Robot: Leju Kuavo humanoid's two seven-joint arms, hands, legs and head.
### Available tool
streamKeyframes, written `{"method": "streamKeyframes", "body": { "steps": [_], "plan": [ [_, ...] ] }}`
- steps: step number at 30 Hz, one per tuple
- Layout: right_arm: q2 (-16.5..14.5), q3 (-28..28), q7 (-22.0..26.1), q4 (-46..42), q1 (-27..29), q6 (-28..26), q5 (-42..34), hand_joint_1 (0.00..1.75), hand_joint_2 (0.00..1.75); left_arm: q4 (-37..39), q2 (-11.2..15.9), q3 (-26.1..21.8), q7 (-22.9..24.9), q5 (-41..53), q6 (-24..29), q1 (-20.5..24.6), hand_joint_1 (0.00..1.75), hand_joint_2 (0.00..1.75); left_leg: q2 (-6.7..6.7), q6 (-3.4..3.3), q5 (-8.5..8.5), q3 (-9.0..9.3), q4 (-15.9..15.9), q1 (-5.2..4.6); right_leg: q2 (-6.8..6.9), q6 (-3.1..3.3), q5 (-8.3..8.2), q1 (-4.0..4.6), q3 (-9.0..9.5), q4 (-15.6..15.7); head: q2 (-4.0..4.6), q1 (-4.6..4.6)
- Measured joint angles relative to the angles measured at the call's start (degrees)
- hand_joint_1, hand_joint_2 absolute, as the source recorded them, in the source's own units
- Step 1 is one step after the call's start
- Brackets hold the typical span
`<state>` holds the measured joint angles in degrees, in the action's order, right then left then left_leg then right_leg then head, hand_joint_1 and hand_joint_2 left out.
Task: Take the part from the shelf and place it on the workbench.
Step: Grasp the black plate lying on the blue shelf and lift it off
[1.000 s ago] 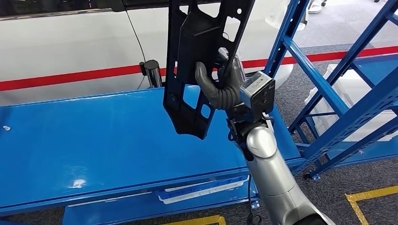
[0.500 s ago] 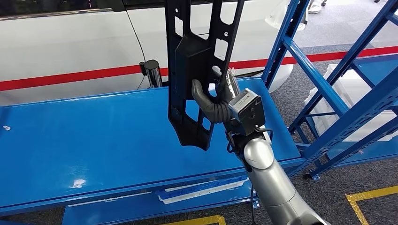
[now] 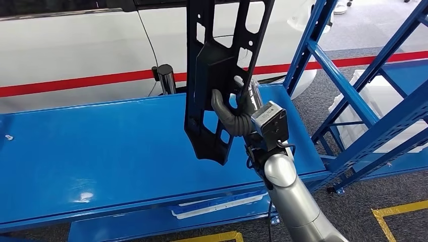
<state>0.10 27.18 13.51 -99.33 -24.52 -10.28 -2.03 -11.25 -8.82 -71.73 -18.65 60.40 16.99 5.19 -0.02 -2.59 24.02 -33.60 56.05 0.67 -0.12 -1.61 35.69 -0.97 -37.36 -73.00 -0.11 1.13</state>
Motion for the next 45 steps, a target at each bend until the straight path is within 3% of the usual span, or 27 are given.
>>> {"method": "streamKeyframes", "body": {
  "steps": [1,3,5,6,8,10,12,14,15,16,18,20,22,25,27,29,31,32,34,35,36,37,40,41,43,44,45],
  "plan": [
    [0.07,-0.02,0.07,0.01,0.28,-0.03,0.01,1.75,1.75,0.00,-0.12,-0.10,0.09,-0.09,0.15,0.00,0.00,1.75,0.04,0.14,0.00,-0.04,0.06,0.09,0.01,-0.62,-0.75,-0.23,0.00,0.30,0.00,0.01],
    [0.11,-0.05,0.30,0.02,0.52,-0.04,0.12,1.75,1.75,0.01,-0.34,-0.27,0.19,-0.26,0.11,-0.01,0.00,1.75,0.14,0.78,0.13,-0.11,0.42,0.45,0.10,-2.27,-4.19,-0.97,3.16,7.18,0.00,0.01],
    [0.08,-0.11,0.55,0.07,0.63,-0.03,0.43,1.75,1.75,-0.06,-0.27,-0.45,-0.14,-0.55,-0.74,0.00,0.00,1.75,0.33,1.86,0.30,-0.47,1.07,0.57,-0.25,-2.92,-6.78,-1.01,6.35,13.20,0.00,0.08],
    [0.06,-0.19,0.66,0.11,0.73,-0.03,0.59,1.75,1.75,-0.10,-0.15,-0.62,-0.52,-0.95,-1.60,0.02,0.00,1.75,0.47,2.31,0.28,-0.73,1.48,0.50,-0.46,-2.62,-7.15,-0.97,6.86,14.33,0.00,0.11],
    [-0.04,-0.35,0.83,0.17,1.06,0.07,0.84,1.75,1.75,-0.14,0.03,-1.16,-1.46,-2.34,-4.31,-0.01,0.00,1.75,0.69,2.94,0.01,-1.22,1.93,0.46,-0.73,-1.64,-7.19,-0.88,6.17,13.90,0.00,0.03],
    [-0.22,-0.56,0.97,0.19,1.32,0.30,1.05,1.75,1.75,-0.16,0.29,-1.90,-2.25,-3.60,-7.54,-0.05,0.00,1.75,0.61,3.38,0.99,-2.04,2.97,0.79,-0.65,-0.66,-7.49,-0.99,5.48,13.68,0.00,-0.09],
    [-0.38,-0.80,1.13,0.19,1.50,0.63,1.27,1.75,1.75,-0.16,0.52,-2.43,-2.70,-4.14,-9.90,-0.06,0.00,1.75,0.31,3.69,4.74,-3.95,7.51,0.99,-0.55,0.43,-8.11,-0.79,4.71,13.66,0.00,-0.16],
    [-0.45,-1.03,1.35,0.19,1.92,1.00,1.50,1.75,1.75,-0.16,0.81,-2.65,-2.94,-4.43,-11.84,-0.06,0.00,1.75,0.18,3.76,9.03,-6.59,14.93,0.96,-0.41,1.33,-8.70,-0.18,3.81,13.64,0.00,-0.20],
    [-0.44,-1.14,1.50,0.19,2.26,1.19,1.59,1.75,1.75,-0.16,0.99,-2.79,-3.07,-4.61,-12.97,-0.06,0.00,1.75,0.18,3.63,10.11,-7.29,17.56,0.90,-0.35,1.71,-8.99,0.19,3.37,13.63,0.00,-0.20],
    [-0.43,-1.24,1.63,0.19,2.61,1.37,1.62,1.75,1.75,-0.16,1.15,-2.99,-3.22,-4.90,-14.12,-0.07,0.00,1.75,0.18,3.28,10.03,-6.95,18.10,0.75,-0.31,2.03,-9.29,0.56,2.98,13.62,0.00,-0.20],
    [-0.41,-1.46,1.91,0.18,3.10,1.71,1.58,1.75,1.75,-0.16,1.45,-3.51,-3.71,-5.90,-16.55,-0.05,0.00,1.75,0.25,1.73,7.69,-2.87,12.83,0.04,-0.34,2.42,-9.90,1.28,2.35,13.65,0.00,-0.20],
    [-0.39,-1.73,2.16,0.16,3.27,1.99,1.43,1.75,1.75,-0.25,1.93,-4.10,-4.33,-7.20,-18.91,0.08,0.00,1.75,0.08,-0.49,6.11,1.96,5.55,-1.03,-0.30,2.45,-10.51,1.44,2.07,13.78,0.00,-0.04],
    [-0.42,-2.01,2.38,0.14,3.51,2.22,1.22,1.75,1.75,-0.45,2.37,-4.75,-4.88,-8.09,-20.48,0.17,0.00,1.75,-0.15,-1.68,5.59,3.61,2.59,-2.05,-0.04,1.89,-11.11,0.86,2.05,13.99,0.00,-0.02],
    [-0.49,-2.46,2.73,-0.01,4.22,2.50,1.44,1.75,1.75,-0.68,2.59,-5.24,-5.14,-8.43,-21.14,0.08,0.00,1.75,-0.29,-2.09,3.27,3.83,0.25,-2.23,0.12,0.89,-11.46,0.65,1.62,14.11,0.00,-0.31],
    [-0.45,-2.76,2.97,-0.14,4.65,2.65,2.00,1.75,1.75,-0.75,2.43,-5.40,-5.18,-8.43,-21.15,0.09,0.00,1.75,-0.54,-1.96,1.37,3.41,-1.35,-1.67,0.07,1.02,-8.75,0.79,0.13,11.10,0.00,-0.25],
    [-0.42,-3.01,3.08,-0.20,5.11,2.89,2.60,1.75,1.75,-0.77,2.04,-5.50,-5.22,-8.28,-21.19,0.08,0.00,1.75,-0.66,-1.41,0.17,2.01,-1.51,-1.42,0.04,0.90,-4.57,0.34,-1.94,4.52,0.00,-0.13],
    [-0.40,-3.32,3.02,-0.20,5.74,3.14,3.13,1.75,1.75,-0.75,1.57,-5.51,-5.32,-8.13,-21.22,0.06,0.00,1.75,-0.73,-0.62,-0.85,0.48,-1.42,-1.00,0.06,-0.20,-2.97,-0.33,-2.54,-0.08,0.00,-0.14],
    [-0.41,-3.48,2.99,-0.20,5.97,3.23,3.36,1.75,1.75,-0.75,1.36,-5.51,-5.39,-8.01,-21.21,0.07,0.00,1.75,-0.77,-0.20,-1.36,-0.31,-1.29,-0.67,0.08,-1.16,-3.63,-0.68,-1.50,0.31,0.00,-0.14],
    [-0.45,-3.77,2.95,-0.27,6.12,3.31,3.66,1.75,1.75,-0.77,1.14,-5.51,-5.49,-7.77,-21.21,0.08,0.00,1.75,-0.82,0.79,-2.18,-2.05,-0.40,-0.01,0.15,-3.21,-5.51,-1.50,3.50,6.89,0.00,-0.13],
    [-0.51,-3.88,2.94,-0.36,6.14,3.34,3.78,1.75,1.75,-0.80,1.10,-5.51,-5.54,-7.67,-21.21,0.09,0.00,1.75,-0.81,1.29,-2.47,-3.03,0.31,0.22,0.08,-3.76,-5.80,-1.52,6.32,10.77,0.00,-0.03],
    [-0.57,-3.99,2.91,-0.48,6.19,3.37,3.84,1.75,1.75,-0.82,1.10,-5.51,-5.60,-7.61,-21.21,0.10,0.00,1.75,-0.76,1.77,-2.70,-3.73,1.06,0.22,0.01,-3.79,-5.61,-1.54,7.92,13.52,0.00,0.05],
    [-0.67,-4.09,2.87,-0.58,6.23,3.42,3.95,1.75,1.75,-0.84,1.09,-5.51,-5.66,-7.57,-21.21,0.10,0.00,1.75,-0.67,2.08,-2.92,-4.20,1.62,0.13,-0.11,-3.35,-5.02,-1.40,8.47,14.60,0.00,0.07],
    [-1.06,-4.34,2.80,-0.75,6.42,3.83,4.89,1.75,1.75,-0.85,1.05,-5.51,-6.04,-7.39,-21.38,-0.03,0.00,1.75,-0.50,2.74,-3.09,-5.00,2.34,0.39,-0.20,-1.22,-5.42,-1.47,7.19,13.95,0.00,-0.20],
    [-1.21,-4.42,2.80,-0.80,6.48,4.02,5.33,1.75,1.75,-0.85,1.05,-5.51,-6.24,-7.33,-21.52,-0.10,0.00,1.75,-0.48,2.94,-1.64,-5.53,3.33,0.56,-0.15,-0.42,-5.89,-1.50,6.71,13.93,0.00,-0.24],
    [-1.54,-4.66,2.81,-0.92,6.71,4.29,6.05,1.75,1.75,-0.84,0.96,-5.50,-6.67,-7.30,-21.90,-0.16,0.00,1.75,-0.34,3.30,4.14,-7.27,8.74,0.74,-0.08,0.83,-7.16,-1.35,5.58,13.93,0.00,-0.37],
    [-1.65,-4.82,2.84,-0.97,6.91,4.36,6.34,1.75,1.75,-0.84,0.93,-5.49,-6.89,-7.29,-22.06,-0.16,0.00,1.75,-0.26,3.43,7.03,-8.16,12.57,0.74,-0.06,1.14,-7.79,-1.17,4.90,13.90,0.00,-0.42],
    [-1.72,-5.01,2.89,-1.01,7.18,4.40,6.58,1.75,1.75,-0.84,0.91,-5.49,-7.09,-7.27,-22.19,-0.16,0.00,1.75,-0.19,3.48,8.86,-8.69,16.07,0.74,-0.04,1.23,-8.41,-0.98,4.15,13.86,0.00,-0.47]
  ]
}}
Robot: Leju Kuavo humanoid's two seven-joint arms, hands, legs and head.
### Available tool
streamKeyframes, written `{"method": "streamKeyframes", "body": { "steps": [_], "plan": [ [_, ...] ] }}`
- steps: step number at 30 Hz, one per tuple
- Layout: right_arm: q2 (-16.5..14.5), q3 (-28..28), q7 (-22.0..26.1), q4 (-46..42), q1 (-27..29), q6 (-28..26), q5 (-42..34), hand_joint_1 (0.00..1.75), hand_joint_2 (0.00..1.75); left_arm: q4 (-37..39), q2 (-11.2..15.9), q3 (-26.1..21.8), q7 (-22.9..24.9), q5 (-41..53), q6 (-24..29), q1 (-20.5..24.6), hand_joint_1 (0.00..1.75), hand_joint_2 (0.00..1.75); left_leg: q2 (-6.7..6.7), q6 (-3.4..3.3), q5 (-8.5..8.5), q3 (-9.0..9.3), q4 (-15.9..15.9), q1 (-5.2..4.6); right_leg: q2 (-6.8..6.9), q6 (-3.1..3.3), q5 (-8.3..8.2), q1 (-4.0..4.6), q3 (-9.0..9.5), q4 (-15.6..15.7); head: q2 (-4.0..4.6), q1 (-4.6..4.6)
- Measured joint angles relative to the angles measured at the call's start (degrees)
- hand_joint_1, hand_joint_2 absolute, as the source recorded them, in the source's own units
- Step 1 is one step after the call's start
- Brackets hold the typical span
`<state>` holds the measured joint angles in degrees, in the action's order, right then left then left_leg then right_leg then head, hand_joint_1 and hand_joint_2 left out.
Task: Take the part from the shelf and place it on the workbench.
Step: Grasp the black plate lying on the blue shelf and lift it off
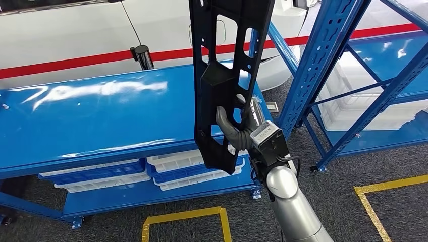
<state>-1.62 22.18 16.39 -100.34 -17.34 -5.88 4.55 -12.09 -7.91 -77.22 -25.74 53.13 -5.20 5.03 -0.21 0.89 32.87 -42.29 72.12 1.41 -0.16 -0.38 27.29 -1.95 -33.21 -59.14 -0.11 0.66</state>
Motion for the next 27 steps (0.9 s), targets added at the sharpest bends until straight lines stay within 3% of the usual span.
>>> {"method": "streamKeyframes", "body": {
  "steps": [1,2,3,4,6,7,8,10,11,13,15,16,17,18,20,22,23,25,26,27],
  "plan": [
    [-0.03,-0.19,0.06,-0.01,0.30,0.02,0.21,1.75,1.75,0.00,0.00,0.00,-0.18,0.05,-0.07,0.00,0.00,1.75,0.03,-0.07,0.52,0.09,2.18,0.00,0.02,0.01,-0.55,0.18,-0.70,-0.02,0.00,0.00],
    [-0.03,-0.39,0.15,-0.01,0.58,0.04,0.39,1.75,1.75,0.00,0.00,0.00,-0.32,0.13,-0.10,0.00,0.00,1.75,0.06,-0.27,-0.05,1.09,2.57,-0.02,0.03,-0.02,-1.08,0.35,-1.39,-0.04,0.00,-0.01],
    [-0.03,-0.57,0.22,-0.03,0.80,0.06,0.52,1.75,1.75,-0.01,0.00,0.00,-0.44,0.20,-0.11,0.00,0.00,1.75,0.08,-0.60,-1.22,3.05,1.01,-0.06,0.03,-0.10,-1.60,0.49,-2.02,-0.04,0.00,-0.01],
    [-0.03,-0.74,0.29,-0.12,0.92,0.08,0.63,1.75,1.75,-0.01,0.00,0.01,-0.55,0.27,-0.11,0.02,0.00,1.75,0.18,-1.07,-2.29,5.97,-2.29,-0.15,0.00,-0.20,-2.11,0.58,-2.54,-0.04,0.00,-0.02],
    [-0.10,-1.09,0.40,-0.44,1.00,0.13,0.78,1.75,1.75,-0.03,0.04,0.02,-0.69,0.39,-0.11,0.15,0.00,1.75,0.38,-1.87,-2.46,11.88,-10.13,-0.56,-0.02,-0.69,-3.03,0.77,-3.26,-0.01,0.00,0.05],
    [-0.14,-1.28,0.46,-0.61,0.98,0.16,0.84,1.75,1.75,-0.04,0.06,0.03,-0.74,0.50,-0.12,0.22,0.00,1.75,0.48,-2.14,-2.12,13.63,-12.79,-0.85,0.04,-1.08,-3.48,0.76,-3.38,0.07,0.00,0.11],
    [-0.18,-1.45,0.51,-0.72,0.96,0.22,0.87,1.75,1.75,-0.04,0.09,0.04,-0.78,0.60,-0.13,0.26,0.00,1.75,0.49,-2.30,-1.81,14.25,-14.07,-1.15,0.10,-1.53,-3.93,0.70,-3.43,0.23,0.00,0.14],
    [-0.18,-1.73,0.58,-0.78,1.00,0.36,0.93,1.75,1.75,-0.04,0.11,0.04,-0.83,0.76,-0.16,0.24,0.00,1.75,0.33,-2.85,-2.95,13.69,-14.89,-1.41,0.20,-2.36,-4.75,0.61,-3.56,0.64,0.00,0.16],
    [-0.16,-1.85,0.61,-0.80,1.07,0.40,0.96,1.75,1.75,-0.04,0.13,0.05,-0.85,0.79,-0.22,0.25,0.00,1.75,0.19,-3.21,-3.77,13.34,-15.38,-1.42,0.19,-2.44,-4.31,0.67,-4.05,0.34,0.00,0.15],
    [-0.08,-2.08,0.63,-0.86,1.20,0.42,0.96,1.75,1.75,-0.05,0.16,0.05,-0.91,0.80,-0.45,0.28,0.00,1.75,-0.16,-3.91,-5.65,12.17,-16.13,-1.33,0.18,-1.70,-0.28,0.88,-5.76,-3.65,0.00,0.32],
    [-0.02,-2.20,0.64,-0.90,1.41,0.42,0.97,1.75,1.75,-0.07,0.20,0.04,-0.97,0.80,-0.66,0.25,0.00,1.75,-0.35,-4.30,-7.16,10.41,-16.11,-1.59,0.16,-1.15,4.48,0.87,-7.46,-10.73,0.00,0.46],
    [0.02,-2.23,0.63,-0.90,1.56,0.42,0.97,1.75,1.75,-0.07,0.20,0.04,-0.98,0.79,-0.73,0.23,0.00,1.75,-0.41,-4.34,-7.85,9.51,-16.05,-1.68,0.16,-1.44,5.29,0.85,-7.57,-13.39,0.00,0.48],
    [0.04,-2.26,0.63,-0.90,1.69,0.42,0.96,1.75,1.75,-0.07,0.19,0.04,-0.99,0.79,-0.77,0.22,0.00,1.75,-0.46,-4.31,-8.52,8.58,-15.96,-1.75,0.16,-2.00,5.08,0.84,-6.94,-14.60,0.00,0.47],
    [0.07,-2.27,0.63,-0.90,1.79,0.42,0.97,1.75,1.75,-0.07,0.17,0.04,-0.99,0.79,-0.80,0.22,0.00,1.75,-0.49,-4.21,-9.15,7.67,-15.83,-1.78,0.16,-2.66,4.03,0.84,-5.32,-13.75,0.00,0.48],
    [0.07,-2.27,0.63,-0.94,1.81,0.42,0.97,1.75,1.75,-0.07,0.15,0.05,-0.99,0.79,-0.83,0.23,0.00,1.75,-0.48,-3.79,-10.22,6.00,-15.29,-1.86,0.18,-3.34,2.47,0.85,0.52,-6.76,0.00,0.48],
    [0.02,-2.26,0.65,-1.07,1.80,0.43,0.99,1.75,1.75,-0.07,0.15,0.05,-1.00,0.79,-0.83,0.22,0.00,1.75,-0.45,-3.24,-11.04,4.94,-14.61,-2.01,0.12,-2.70,3.27,1.16,5.41,0.51,0.00,0.43],
    [-0.01,-2.27,0.67,-1.15,1.79,0.43,0.99,1.75,1.75,-0.07,0.15,0.06,-1.01,0.79,-0.83,0.20,0.00,1.75,-0.45,-2.94,-11.43,4.72,-14.44,-2.06,0.08,-2.15,3.91,1.34,6.23,2.18,0.00,0.35],
    [-0.05,-2.30,0.70,-1.21,1.80,0.44,1.02,1.75,1.75,-0.07,0.17,0.05,-1.04,0.79,-0.81,0.15,0.00,1.75,-0.41,-2.31,-12.14,4.50,-14.39,-1.92,0.14,-1.08,3.48,1.20,5.73,2.55,0.00,0.23],
    [-0.10,-2.30,0.70,-1.21,1.76,0.46,1.03,1.75,1.75,-0.07,0.19,0.05,-1.05,0.78,-0.79,0.11,0.00,1.75,-0.30,-1.96,-11.59,4.20,-14.07,-1.77,0.24,-0.51,2.97,1.01,5.36,2.54,0.00,0.17],
    [-0.22,-2.28,0.70,-1.21,1.74,0.49,1.06,1.75,1.75,-0.07,0.19,0.04,-1.06,0.78,-0.75,0.08,0.00,1.75,-0.17,-1.57,-9.96,3.73,-13.03,-1.59,0.35,0.08,2.35,0.77,4.89,2.61,0.00,0.12]
  ]
}}
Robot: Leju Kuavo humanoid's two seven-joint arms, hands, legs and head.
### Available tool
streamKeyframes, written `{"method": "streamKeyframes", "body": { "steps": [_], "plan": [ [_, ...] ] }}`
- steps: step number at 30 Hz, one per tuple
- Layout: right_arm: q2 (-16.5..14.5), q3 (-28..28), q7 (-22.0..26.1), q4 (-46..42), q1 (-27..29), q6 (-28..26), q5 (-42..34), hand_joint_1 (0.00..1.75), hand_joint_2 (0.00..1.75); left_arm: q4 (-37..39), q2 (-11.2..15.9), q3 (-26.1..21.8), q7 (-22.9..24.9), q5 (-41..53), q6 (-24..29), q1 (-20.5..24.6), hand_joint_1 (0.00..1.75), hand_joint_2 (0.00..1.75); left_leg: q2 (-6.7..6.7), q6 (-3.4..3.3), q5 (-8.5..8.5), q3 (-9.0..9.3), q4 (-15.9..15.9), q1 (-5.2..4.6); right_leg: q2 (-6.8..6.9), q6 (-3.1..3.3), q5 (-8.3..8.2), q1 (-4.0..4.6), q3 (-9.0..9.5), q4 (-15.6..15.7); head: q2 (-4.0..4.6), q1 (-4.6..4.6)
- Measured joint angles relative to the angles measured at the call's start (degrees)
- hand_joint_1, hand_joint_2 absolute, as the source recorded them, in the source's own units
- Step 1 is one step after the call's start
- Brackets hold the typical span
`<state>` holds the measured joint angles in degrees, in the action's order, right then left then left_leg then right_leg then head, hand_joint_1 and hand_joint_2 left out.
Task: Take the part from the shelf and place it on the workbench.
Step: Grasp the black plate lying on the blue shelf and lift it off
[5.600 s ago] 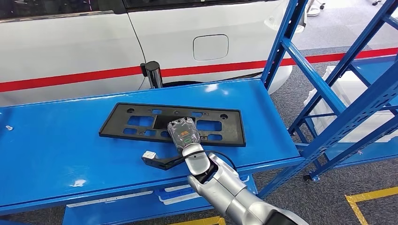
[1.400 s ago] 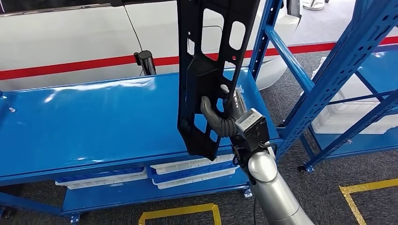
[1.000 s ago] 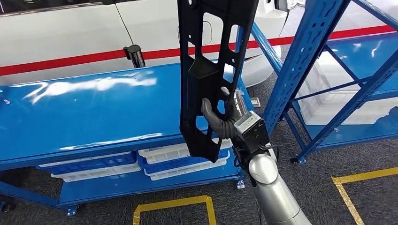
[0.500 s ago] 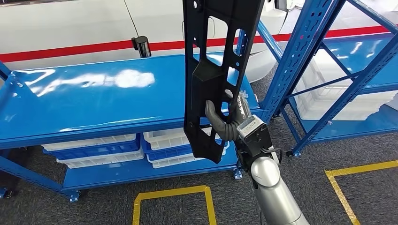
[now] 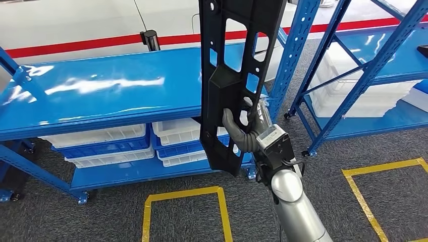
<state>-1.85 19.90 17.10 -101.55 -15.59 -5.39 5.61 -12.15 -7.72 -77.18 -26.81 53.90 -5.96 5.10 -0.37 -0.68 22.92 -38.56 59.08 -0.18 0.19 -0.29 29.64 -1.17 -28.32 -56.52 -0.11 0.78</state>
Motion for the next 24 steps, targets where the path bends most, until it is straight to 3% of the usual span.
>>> {"method": "streamKeyframes", "body": {
  "steps": [3,4,5,7,8,10,11,12,14,15,16,18,19,20,21,22,24],
  "plan": [
    [-0.38,0.04,-0.01,0.02,-0.08,0.07,0.11,1.75,1.75,0.00,-0.07,0.01,-0.09,-0.01,0.05,-0.05,0.00,1.75,0.32,1.18,8.62,-1.91,8.26,0.69,0.15,0.73,-2.00,-0.14,-1.88,-0.03,0.00,-0.19],
    [-0.41,0.04,-0.01,0.05,-0.09,0.08,0.16,1.75,1.75,0.00,-0.08,0.02,-0.13,-0.01,0.05,-0.05,0.00,1.75,0.33,1.51,10.09,-2.14,11.24,0.94,0.16,0.62,-2.68,-0.13,-2.68,-0.10,0.00,-0.20],
    [-0.42,0.04,-0.01,0.09,-0.10,0.09,0.20,1.75,1.75,0.00,-0.06,0.02,-0.18,-0.01,0.05,-0.04,0.00,1.75,0.33,1.80,10.12,-1.75,13.04,1.20,0.16,0.45,-3.36,-0.16,-3.59,-0.20,0.00,-0.20],
    [-0.43,0.04,-0.01,0.15,-0.13,0.10,0.23,1.75,1.75,0.00,-0.02,0.03,-0.28,0.02,0.05,-0.04,0.00,1.75,0.30,2.11,7.44,1.27,11.65,1.67,0.15,-0.09,-4.44,-0.35,-5.29,-0.51,0.00,-0.22],
    [-0.43,0.04,-0.01,0.15,-0.18,0.10,0.23,1.75,1.75,0.00,0.00,0.05,-0.34,0.05,0.05,-0.01,0.00,1.75,0.37,2.20,6.48,4.07,8.24,1.87,0.15,-0.46,-4.86,-0.45,-5.97,-0.77,0.00,-0.24],
    [-0.51,-0.02,0.03,0.14,-0.34,0.12,0.23,1.75,1.75,0.00,-0.01,0.23,-0.43,0.15,0.04,0.08,0.00,1.75,0.71,1.99,6.69,9.18,1.07,1.73,0.19,-1.34,-5.62,-0.49,-6.79,-1.09,0.00,-0.18],
    [-0.58,-0.05,0.13,0.14,-0.47,0.18,0.25,1.75,1.75,0.00,-0.02,0.34,-0.49,0.25,0.04,0.13,0.00,1.75,0.88,1.70,7.23,10.54,-1.16,1.49,0.24,-1.86,-6.05,-0.47,-6.94,-1.11,0.00,-0.11],
    [-0.66,-0.08,0.29,0.13,-0.56,0.30,0.30,1.75,1.75,0.00,-0.03,0.44,-0.55,0.38,0.03,0.14,0.00,1.75,0.98,1.25,7.35,10.80,-1.85,1.14,0.28,-2.34,-6.52,-0.49,-6.99,-0.96,0.00,-0.03],
    [-0.72,-0.15,0.68,0.14,-0.64,0.57,0.50,1.75,1.75,0.00,-0.09,0.53,-0.63,0.65,0.01,0.16,0.00,1.75,0.73,-0.10,6.33,9.91,-2.06,0.78,0.27,-3.10,-6.96,-0.50,-7.32,-0.92,0.00,0.01],
    [-0.72,-0.21,0.85,0.15,-0.63,0.69,0.65,1.75,1.75,0.00,-0.13,0.56,-0.68,0.78,-0.02,0.19,0.00,1.75,0.54,-0.91,5.64,9.31,-2.23,0.72,0.22,-3.00,-6.01,-0.49,-7.93,-1.74,0.00,0.07],
    [-0.68,-0.27,1.00,0.15,-0.59,0.77,0.85,1.75,1.75,0.00,-0.15,0.58,-0.75,0.90,-0.06,0.24,0.00,1.75,0.34,-1.64,4.85,8.56,-2.42,0.69,0.17,-2.59,-4.06,-0.43,-8.87,-3.67,0.00,0.16],
    [-0.57,-0.37,1.32,0.15,-0.48,0.93,1.31,1.75,1.75,0.00,-0.16,0.63,-0.98,1.15,-0.16,0.30,0.00,1.75,0.13,-2.51,3.37,6.86,-2.44,0.46,0.09,-1.49,1.37,-0.39,-11.10,-10.56,0.00,0.37],
    [-0.49,-0.42,1.46,0.15,-0.34,1.02,1.53,1.75,1.75,0.00,-0.17,0.67,-1.06,1.22,-0.21,0.29,0.00,1.75,0.07,-2.67,2.62,5.94,-2.40,0.29,0.07,-1.40,3.20,-0.35,-11.81,-14.23,0.00,0.41],
    [-0.41,-0.49,1.57,0.15,-0.17,1.07,1.73,1.75,1.75,0.00,-0.19,0.74,-1.13,1.27,-0.27,0.28,0.00,1.75,0.03,-2.76,1.86,4.97,-2.35,0.11,0.06,-1.69,3.83,-0.29,-11.86,-16.83,0.00,0.42],
    [-0.32,-0.57,1.67,0.15,0.00,1.11,1.94,1.75,1.75,0.00,-0.22,0.82,-1.16,1.31,-0.32,0.27,0.00,1.75,-0.01,-2.77,1.14,4.01,-2.29,-0.05,0.06,-2.22,3.34,-0.21,-10.99,-17.59,0.00,0.41],
    [-0.24,-0.65,1.78,0.15,0.14,1.15,2.10,1.75,1.75,0.00,-0.26,0.92,-1.18,1.34,-0.37,0.27,0.00,1.75,-0.02,-2.73,0.44,3.11,-2.23,-0.18,0.06,-2.74,2.18,-0.11,-9.07,-16.24,0.00,0.41],
    [-0.13,-0.78,2.02,0.10,0.25,1.19,2.32,1.75,1.75,0.00,-0.37,1.14,-1.22,1.42,-0.46,0.28,0.00,1.75,-0.01,-2.44,-0.80,1.62,-1.96,-0.46,0.07,-2.90,0.72,0.15,-2.55,-8.23,0.00,0.41]
  ]
}}
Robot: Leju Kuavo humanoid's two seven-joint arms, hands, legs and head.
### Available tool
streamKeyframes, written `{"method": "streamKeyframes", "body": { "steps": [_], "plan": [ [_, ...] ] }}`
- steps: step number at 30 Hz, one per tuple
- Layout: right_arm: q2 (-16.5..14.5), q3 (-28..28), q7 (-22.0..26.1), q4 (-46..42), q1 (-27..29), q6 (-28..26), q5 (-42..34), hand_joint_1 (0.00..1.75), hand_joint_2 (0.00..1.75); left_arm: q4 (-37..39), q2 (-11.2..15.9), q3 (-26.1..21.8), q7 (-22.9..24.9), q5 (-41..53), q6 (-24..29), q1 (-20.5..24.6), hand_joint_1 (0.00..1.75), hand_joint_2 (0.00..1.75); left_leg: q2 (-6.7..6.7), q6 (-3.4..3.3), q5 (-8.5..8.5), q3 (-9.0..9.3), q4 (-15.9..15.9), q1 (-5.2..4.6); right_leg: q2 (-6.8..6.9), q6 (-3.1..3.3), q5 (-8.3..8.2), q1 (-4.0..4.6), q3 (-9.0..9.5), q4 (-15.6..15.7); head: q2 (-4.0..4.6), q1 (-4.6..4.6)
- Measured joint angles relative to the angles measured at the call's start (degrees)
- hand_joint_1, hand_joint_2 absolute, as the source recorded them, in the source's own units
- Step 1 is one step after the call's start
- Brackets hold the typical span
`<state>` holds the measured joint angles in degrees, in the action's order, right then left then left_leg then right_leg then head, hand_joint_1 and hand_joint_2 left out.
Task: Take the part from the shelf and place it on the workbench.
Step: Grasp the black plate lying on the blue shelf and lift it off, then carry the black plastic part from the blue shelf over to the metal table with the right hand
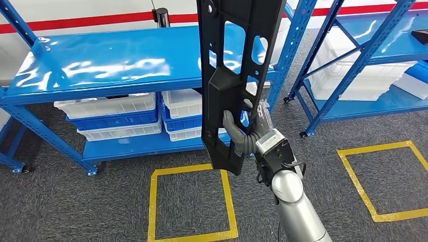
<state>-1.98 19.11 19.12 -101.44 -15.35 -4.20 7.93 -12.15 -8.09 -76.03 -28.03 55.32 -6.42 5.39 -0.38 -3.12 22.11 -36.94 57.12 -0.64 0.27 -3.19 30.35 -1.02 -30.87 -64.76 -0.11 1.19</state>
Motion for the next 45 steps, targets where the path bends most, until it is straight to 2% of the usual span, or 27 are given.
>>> {"method": "streamKeyframes", "body": {
  "steps": [2,4,6,7,9,11,12,13,14,16,17,19,22,23,25,27,28,30,33,34,36,37,39,40,42,44,45],
  "plan": [
    [0.08,-0.08,0.19,-0.12,0.04,0.02,0.06,1.75,1.75,0.00,-0.07,0.21,-0.05,0.04,-0.07,0.01,0.00,1.75,-0.07,0.50,-1.11,-0.79,0.23,-0.18,-0.03,0.77,0.60,0.41,4.73,7.36,0.00,-0.10],
    [0.19,-0.19,0.28,-0.19,0.11,0.03,0.08,1.75,1.75,0.00,-0.05,0.30,-0.09,0.04,-0.11,-0.02,0.00,1.75,-0.13,1.13,-2.20,-1.07,0.09,-0.17,-0.08,1.55,0.76,0.66,5.06,9.23,0.00,-0.22],
    [0.29,-0.29,0.31,-0.16,0.11,0.04,0.06,1.75,1.75,0.00,0.06,0.32,-0.10,0.07,-0.11,-0.08,0.00,1.75,0.06,1.79,-1.65,-1.68,0.43,0.09,0.02,2.38,-0.30,0.10,4.23,9.22,0.00,-0.24],
    [0.32,-0.32,0.31,-0.15,0.11,0.04,0.05,1.75,1.75,0.00,0.11,0.33,-0.10,0.09,-0.11,-0.11,0.00,1.75,0.18,2.09,-0.28,-2.17,1.23,0.23,0.09,2.87,-0.91,-0.23,3.73,9.28,0.00,-0.27],
    [0.33,-0.32,0.33,-0.15,0.09,0.07,0.05,1.75,1.75,0.01,0.11,0.37,-0.10,0.11,-0.10,-0.13,0.00,1.75,0.37,2.73,4.99,-3.58,5.68,0.68,0.18,3.52,-2.12,-0.35,2.69,9.26,0.00,-0.39],
    [0.39,-0.36,0.69,-0.15,0.16,0.18,-0.05,1.75,1.75,0.02,0.09,0.38,-0.09,0.03,-0.11,-0.12,0.00,1.75,0.45,3.53,9.41,-5.05,13.19,1.24,0.20,3.52,-3.50,-0.32,1.09,9.04,0.00,-0.49],
    [0.44,-0.38,1.06,-0.15,0.23,0.26,-0.14,1.75,1.75,0.02,0.09,0.39,-0.08,-0.03,-0.15,-0.10,0.00,1.75,0.45,3.88,9.84,-5.17,15.83,1.52,0.20,3.34,-4.09,-0.36,0.20,8.85,0.00,-0.50],
    [0.52,-0.42,1.52,-0.15,0.36,0.34,-0.29,1.75,1.75,0.02,0.10,0.39,-0.08,-0.10,-0.20,-0.08,0.00,1.75,0.45,4.20,9.34,-4.65,17.27,1.83,0.20,3.11,-4.62,-0.44,-0.75,8.58,0.00,-0.51],
    [0.61,-0.46,2.00,-0.15,0.52,0.39,-0.46,1.75,1.75,0.02,0.11,0.39,-0.08,-0.18,-0.27,-0.08,0.00,1.75,0.44,4.46,7.91,-2.98,16.18,2.13,0.20,2.82,-5.00,-0.59,-1.57,8.24,0.00,-0.51],
    [0.78,-0.58,2.94,-0.16,0.83,0.44,-0.92,1.75,1.75,0.02,0.10,0.38,-0.10,-0.34,-0.46,-0.01,0.00,1.75,0.47,4.91,6.01,2.20,10.12,2.71,0.20,2.20,-5.56,-0.85,-2.97,7.37,0.00,-0.52],
    [0.85,-0.67,3.34,-0.22,0.99,0.44,-1.11,1.75,1.75,0.02,0.04,0.37,-0.13,-0.45,-0.54,0.07,0.00,1.75,0.56,5.08,6.20,4.92,6.55,2.80,0.18,1.86,-5.77,-0.87,-3.56,6.97,0.00,-0.56],
    [0.94,-0.97,3.98,-0.38,1.28,0.43,-1.45,1.75,1.75,0.02,-0.05,0.36,-0.22,-0.64,-0.62,0.27,0.00,1.75,0.84,4.76,7.59,7.64,2.15,2.55,0.22,1.09,-6.34,-0.71,-4.12,6.58,0.00,-0.48],
    [1.13,-1.43,4.50,-0.48,1.73,0.40,-1.74,1.75,1.75,0.02,-0.09,0.34,-0.34,-0.77,-0.62,0.34,0.00,1.75,0.73,2.88,6.96,7.20,0.94,1.75,0.29,-0.43,-7.51,-0.61,-4.57,6.86,0.00,-0.31],
    [1.23,-1.60,4.59,-0.49,1.95,0.35,-1.79,1.75,1.75,0.02,-0.12,0.33,-0.34,-0.80,-0.61,0.36,0.00,1.75,0.60,2.07,6.29,6.71,0.70,1.60,0.26,-0.56,-7.03,-0.61,-5.09,6.46,0.00,-0.32],
    [1.50,-1.97,5.02,-0.55,2.62,0.13,-1.84,1.75,1.75,0.02,-0.19,0.31,-0.34,-0.85,-0.54,0.43,0.00,1.75,0.30,0.57,4.59,5.22,0.28,1.51,0.14,0.14,-3.17,-0.60,-7.00,2.59,0.00,-0.12],
    [1.70,-2.33,5.73,-0.66,3.59,-0.16,-1.84,1.75,1.75,0.02,-0.18,0.27,-0.34,-0.94,-0.39,0.40,0.00,1.75,0.25,0.00,3.12,3.37,0.31,1.29,0.01,0.83,1.59,-0.51,-8.97,-4.22,0.00,0.15],
    [1.80,-2.54,6.13,-0.74,4.16,-0.30,-1.81,1.75,1.75,0.02,-0.19,0.25,-0.34,-1.02,-0.31,0.37,0.00,1.75,0.24,-0.06,2.43,2.49,0.36,1.18,-0.04,0.75,2.98,-0.47,-9.45,-7.36,0.00,0.20],
    [1.93,-2.96,6.66,-1.06,5.33,-0.51,-1.61,1.75,1.75,0.02,-0.21,0.24,-0.34,-1.17,-0.14,0.33,0.00,1.75,0.26,-0.04,1.27,0.77,0.40,0.98,-0.08,0.03,3.20,-0.34,-8.52,-9.88,0.00,0.21],
    [1.99,-3.28,6.94,-1.96,6.47,-0.61,-0.74,1.75,1.75,0.02,-0.22,0.23,-0.41,-1.26,0.14,0.32,0.00,1.75,0.39,0.40,-0.30,-1.22,0.43,0.82,-0.24,-0.71,0.42,-0.15,-1.71,-2.24,0.00,0.21],
    [1.99,-3.32,7.01,-2.38,6.77,-0.61,-0.35,1.75,1.75,0.02,-0.22,0.23,-0.49,-1.30,0.24,0.34,0.00,1.75,0.47,0.67,-0.86,-1.76,0.48,0.72,-0.44,-0.42,0.46,0.08,1.42,2.06,0.00,0.21],
    [2.00,-3.38,7.17,-3.12,7.46,-0.61,0.31,1.75,1.75,0.02,-0.20,0.23,-0.72,-1.36,0.35,0.34,0.00,1.75,0.59,1.28,-1.98,-2.28,0.48,0.53,-0.76,0.55,1.30,0.54,4.86,7.76,0.00,0.12],
    [2.01,-3.40,7.23,-3.42,7.82,-0.61,0.64,1.75,1.75,0.02,-0.17,0.23,-0.85,-1.38,0.38,0.32,0.00,1.75,0.66,1.59,-2.48,-2.34,0.38,0.49,-0.74,0.99,1.56,0.82,5.23,8.83,0.00,0.08],
    [2.01,-3.42,7.32,-3.83,8.46,-0.61,1.25,1.75,1.75,0.02,0.00,0.22,-1.16,-1.41,0.43,0.19,0.00,1.75,0.79,2.18,-2.59,-2.54,0.54,0.73,-0.26,1.93,0.84,0.29,4.68,8.80,0.00,0.00],
    [1.98,-3.42,7.35,-4.05,8.76,-0.61,1.54,1.75,1.75,0.02,0.08,0.22,-1.33,-1.42,0.42,0.12,0.00,1.75,0.81,2.51,-1.38,-2.97,1.55,0.92,0.07,2.55,0.39,-0.04,4.47,8.85,0.00,-0.08],
    [1.94,-3.44,7.48,-4.49,9.35,-0.63,1.97,1.75,1.75,0.02,0.18,0.22,-1.64,-1.42,0.42,-0.04,0.00,1.75,0.73,3.23,3.52,-4.81,7.04,1.28,0.78,3.46,-0.43,-0.46,3.84,8.89,0.00,-0.23],
    [1.93,-3.46,7.62,-4.79,10.11,-0.73,2.39,1.75,1.75,0.02,0.18,0.23,-1.79,-1.42,0.46,-0.17,0.00,1.75,0.68,3.99,7.75,-6.85,14.48,1.62,1.47,3.62,-1.00,-0.44,3.16,8.81,0.00,-0.31],
    [1.93,-3.46,7.67,-4.91,10.58,-0.81,2.68,1.75,1.75,0.02,0.20,0.23,-1.82,-1.42,0.51,-0.23,0.00,1.75,0.61,4.32,8.30,-6.89,16.37,1.85,1.86,3.47,-1.22,-0.48,2.95,8.74,0.00,-0.31]
  ]
}}
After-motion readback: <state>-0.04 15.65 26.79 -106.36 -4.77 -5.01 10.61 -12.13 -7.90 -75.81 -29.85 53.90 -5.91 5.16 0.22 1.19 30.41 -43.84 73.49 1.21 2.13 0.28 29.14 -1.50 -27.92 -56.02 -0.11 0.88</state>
